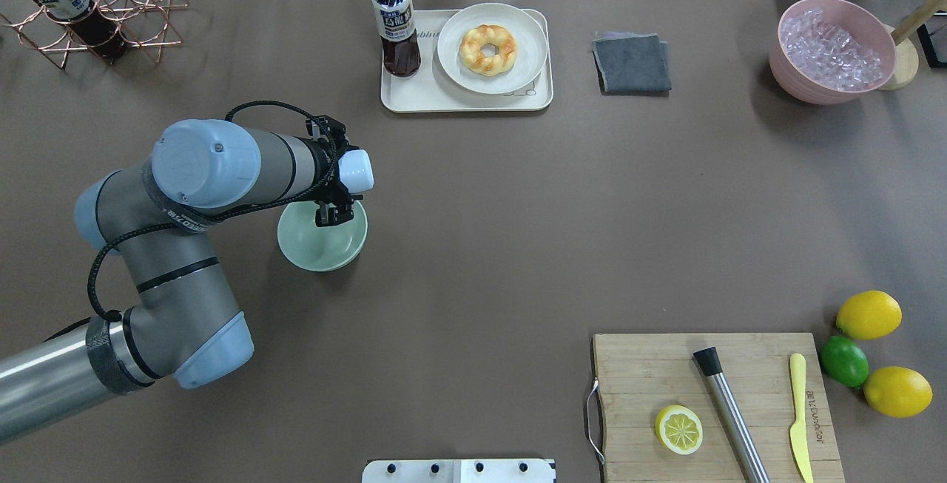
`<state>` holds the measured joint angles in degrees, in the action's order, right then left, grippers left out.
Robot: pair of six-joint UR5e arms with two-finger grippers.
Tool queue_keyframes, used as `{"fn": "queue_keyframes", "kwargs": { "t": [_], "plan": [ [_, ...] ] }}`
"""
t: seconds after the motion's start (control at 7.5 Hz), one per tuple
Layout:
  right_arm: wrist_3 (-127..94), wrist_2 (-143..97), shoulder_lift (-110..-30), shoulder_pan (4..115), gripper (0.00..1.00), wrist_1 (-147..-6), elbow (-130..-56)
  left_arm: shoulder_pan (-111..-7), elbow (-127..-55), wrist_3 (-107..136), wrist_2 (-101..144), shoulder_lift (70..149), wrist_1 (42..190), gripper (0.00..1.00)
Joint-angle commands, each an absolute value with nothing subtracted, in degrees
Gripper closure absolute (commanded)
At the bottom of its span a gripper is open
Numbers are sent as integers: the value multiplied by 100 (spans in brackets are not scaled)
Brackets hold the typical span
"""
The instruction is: Pour ice into bowl
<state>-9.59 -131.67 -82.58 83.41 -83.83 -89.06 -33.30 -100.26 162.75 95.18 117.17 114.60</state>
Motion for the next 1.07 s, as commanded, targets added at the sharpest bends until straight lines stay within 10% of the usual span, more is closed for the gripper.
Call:
{"fn": "queue_keyframes", "kwargs": {
  "t": [0.0, 0.93],
  "plan": [
    [-993, -13175, -8227, 8341, 1, -8367, -8894, -3235, -9880, 16794, 9405, 11593, 12039, 45],
    [-993, -13184, -8244, 8341, 1, -8367, -8912, -3050, -10020, 17744, 8413, 11296, 13022, 46]
  ]
}}
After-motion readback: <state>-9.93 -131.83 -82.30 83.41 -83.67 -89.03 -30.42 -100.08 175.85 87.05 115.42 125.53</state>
